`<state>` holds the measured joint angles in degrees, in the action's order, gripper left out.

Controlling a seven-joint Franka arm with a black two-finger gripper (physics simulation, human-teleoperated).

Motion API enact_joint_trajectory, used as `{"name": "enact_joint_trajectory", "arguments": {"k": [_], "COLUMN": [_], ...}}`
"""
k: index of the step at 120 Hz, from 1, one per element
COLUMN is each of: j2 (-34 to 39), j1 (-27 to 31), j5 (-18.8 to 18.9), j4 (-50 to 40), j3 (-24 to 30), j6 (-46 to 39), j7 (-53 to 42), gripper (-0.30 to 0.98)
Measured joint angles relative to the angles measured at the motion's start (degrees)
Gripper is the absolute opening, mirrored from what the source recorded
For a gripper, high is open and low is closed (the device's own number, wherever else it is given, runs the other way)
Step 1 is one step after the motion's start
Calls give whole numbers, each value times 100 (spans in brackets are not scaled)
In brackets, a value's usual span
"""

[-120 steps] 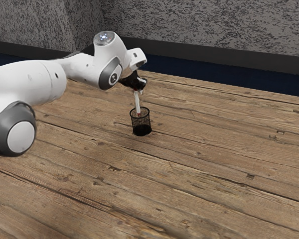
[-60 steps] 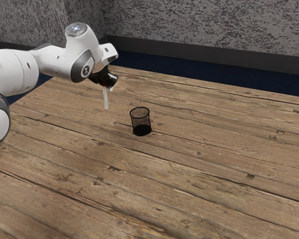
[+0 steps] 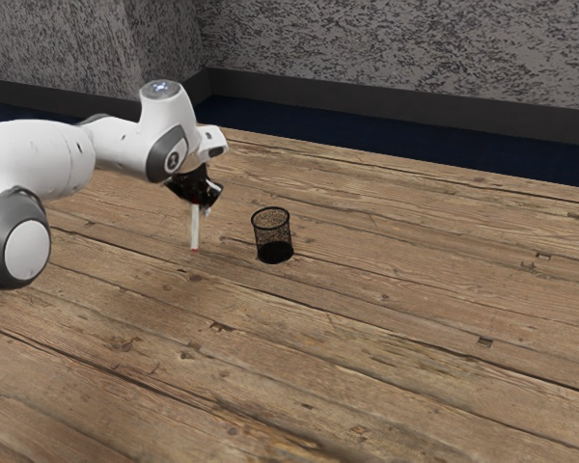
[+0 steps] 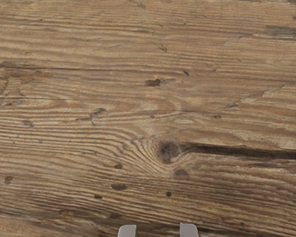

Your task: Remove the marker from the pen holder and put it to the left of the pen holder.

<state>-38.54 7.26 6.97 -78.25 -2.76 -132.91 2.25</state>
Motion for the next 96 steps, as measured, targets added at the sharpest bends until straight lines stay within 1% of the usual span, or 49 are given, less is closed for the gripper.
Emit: {"name": "enact_joint_trajectory", "arguments": {"k": [18, 34, 38, 54, 62, 68, 72, 80, 89, 96], "j2": [-340, -488, -495, -469, -363, 14, 427, 1583, 2909, 3521], "j1": [50, 62, 63, 58, 52, 0, -56, -314, -529, -573], "j5": [-1, 0, -13, -82, -94, -94, -101, -142, -237, -289], "j4": [460, 561, 563, 563, 560, 458, 203, -581, -787, -808], "j3": [23, 69, 75, 96, 88, 67, 42, -152, -273, -381], "j6": [30, 19, 17, 13, 12, 14, 16, 114, 954, 1709], "j7": [-123, -212, -240, -377, -451, -510, -573, -698, -816, -899], "gripper": [-7, -7, -2, 28, 39, 45, 48, 54, 58, 61]}}
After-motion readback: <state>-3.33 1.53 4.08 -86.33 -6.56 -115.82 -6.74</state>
